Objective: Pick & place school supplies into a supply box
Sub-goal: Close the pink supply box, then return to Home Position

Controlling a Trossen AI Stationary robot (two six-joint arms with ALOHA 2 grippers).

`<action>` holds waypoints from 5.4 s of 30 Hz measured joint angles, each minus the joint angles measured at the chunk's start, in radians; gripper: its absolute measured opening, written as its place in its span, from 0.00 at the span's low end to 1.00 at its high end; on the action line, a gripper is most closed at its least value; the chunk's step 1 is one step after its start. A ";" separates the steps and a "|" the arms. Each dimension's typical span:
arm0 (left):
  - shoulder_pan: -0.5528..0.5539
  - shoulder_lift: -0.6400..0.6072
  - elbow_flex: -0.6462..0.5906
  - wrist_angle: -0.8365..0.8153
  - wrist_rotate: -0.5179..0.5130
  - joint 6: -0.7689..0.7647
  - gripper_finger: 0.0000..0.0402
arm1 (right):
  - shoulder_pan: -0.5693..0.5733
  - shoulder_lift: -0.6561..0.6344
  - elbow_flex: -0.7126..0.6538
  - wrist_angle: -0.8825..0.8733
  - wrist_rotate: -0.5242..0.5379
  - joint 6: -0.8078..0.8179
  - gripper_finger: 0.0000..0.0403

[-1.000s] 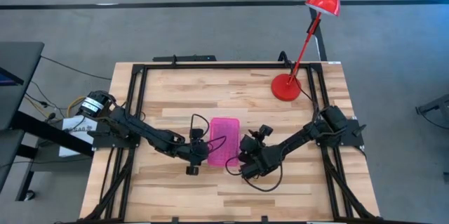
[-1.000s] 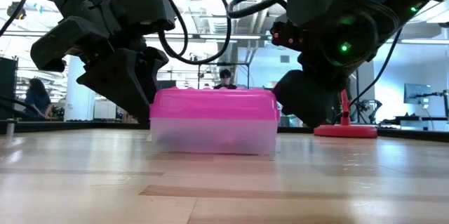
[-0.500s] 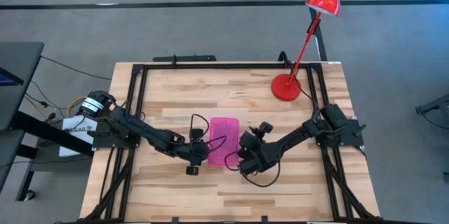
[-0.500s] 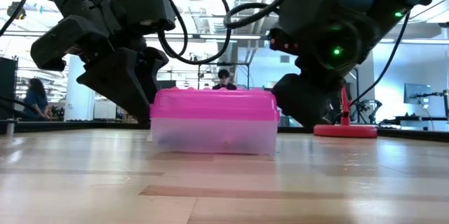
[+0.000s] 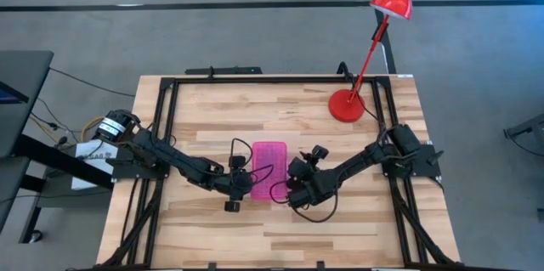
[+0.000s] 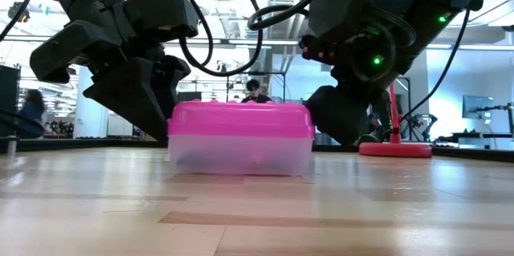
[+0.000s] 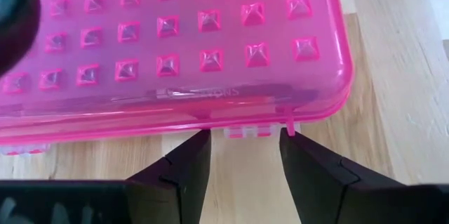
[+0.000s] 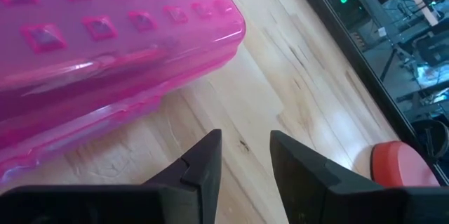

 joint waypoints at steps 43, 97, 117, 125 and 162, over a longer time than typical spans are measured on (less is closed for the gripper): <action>0.008 0.000 0.000 -0.023 -0.004 0.006 0.42 | 0.056 0.003 0.000 -0.226 0.027 0.166 0.29; -0.155 -0.444 0.010 -0.121 -0.185 0.116 0.42 | 0.491 -0.545 0.000 -0.118 0.160 -0.077 0.29; -0.154 -0.444 0.009 -0.064 -0.191 0.107 0.42 | 0.503 -0.695 0.000 -0.032 0.041 -0.059 0.29; -0.145 -0.471 0.009 -0.052 -0.193 0.125 0.42 | 0.519 -0.774 0.000 -0.028 -0.028 -0.060 0.29; 0.051 -0.798 -0.096 0.094 -0.149 0.287 0.42 | 0.573 -0.797 0.000 -0.044 -0.078 -0.061 0.29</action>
